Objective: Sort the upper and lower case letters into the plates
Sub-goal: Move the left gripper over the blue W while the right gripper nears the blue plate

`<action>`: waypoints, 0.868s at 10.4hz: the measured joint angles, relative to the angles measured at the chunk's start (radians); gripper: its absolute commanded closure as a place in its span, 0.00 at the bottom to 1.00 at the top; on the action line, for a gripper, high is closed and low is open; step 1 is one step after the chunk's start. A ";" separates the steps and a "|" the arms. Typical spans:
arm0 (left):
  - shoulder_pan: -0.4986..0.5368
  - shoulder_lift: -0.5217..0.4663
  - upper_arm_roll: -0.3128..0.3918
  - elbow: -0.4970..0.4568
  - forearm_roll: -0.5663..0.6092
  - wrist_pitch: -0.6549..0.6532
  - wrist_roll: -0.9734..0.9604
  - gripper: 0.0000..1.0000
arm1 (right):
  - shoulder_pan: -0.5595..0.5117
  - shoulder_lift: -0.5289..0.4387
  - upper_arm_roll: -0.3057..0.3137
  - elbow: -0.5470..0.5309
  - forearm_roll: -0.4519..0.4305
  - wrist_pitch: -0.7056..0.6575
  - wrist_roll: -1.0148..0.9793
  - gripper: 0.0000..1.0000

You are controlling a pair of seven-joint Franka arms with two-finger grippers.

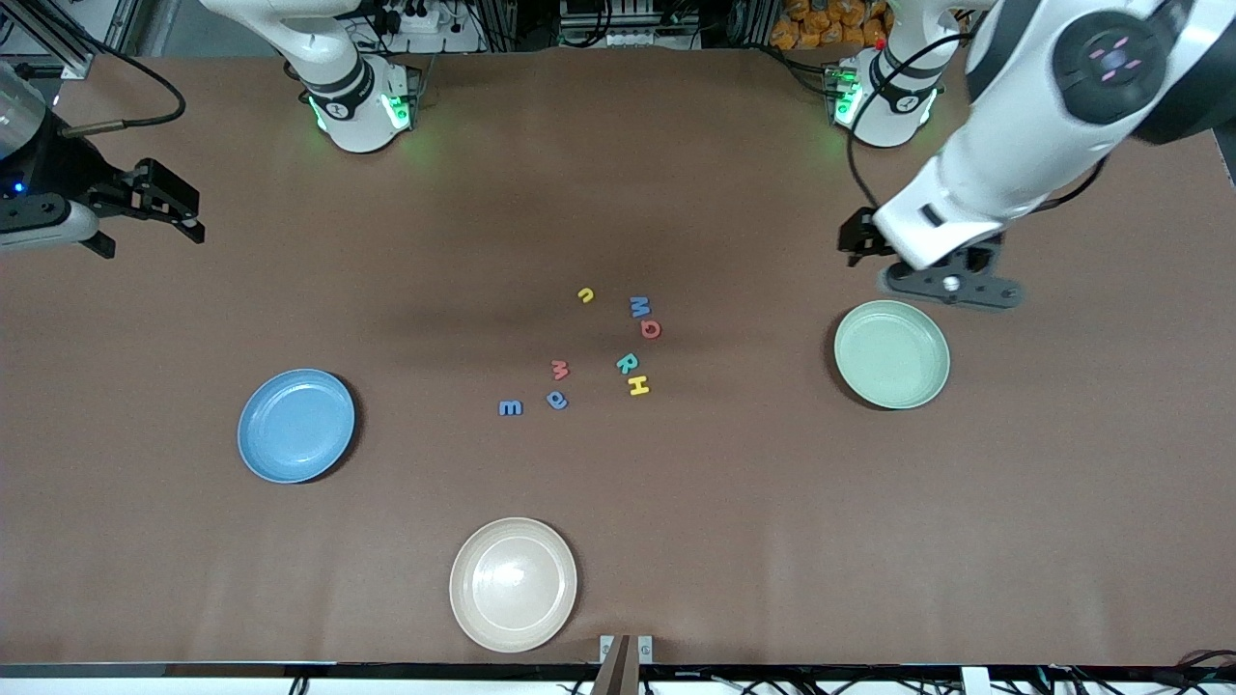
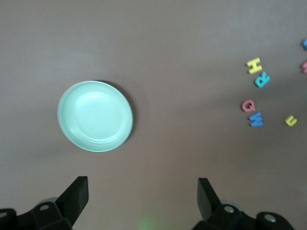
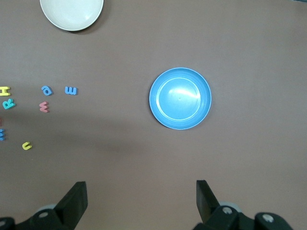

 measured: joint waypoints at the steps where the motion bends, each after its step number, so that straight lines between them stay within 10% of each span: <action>1: -0.027 0.051 -0.007 -0.001 0.000 0.036 -0.039 0.00 | -0.001 0.000 -0.001 0.000 0.000 0.000 0.000 0.00; 9: -0.267 0.343 -0.008 0.000 0.073 0.271 -0.476 0.00 | -0.002 0.136 0.004 -0.012 0.000 0.061 0.000 0.00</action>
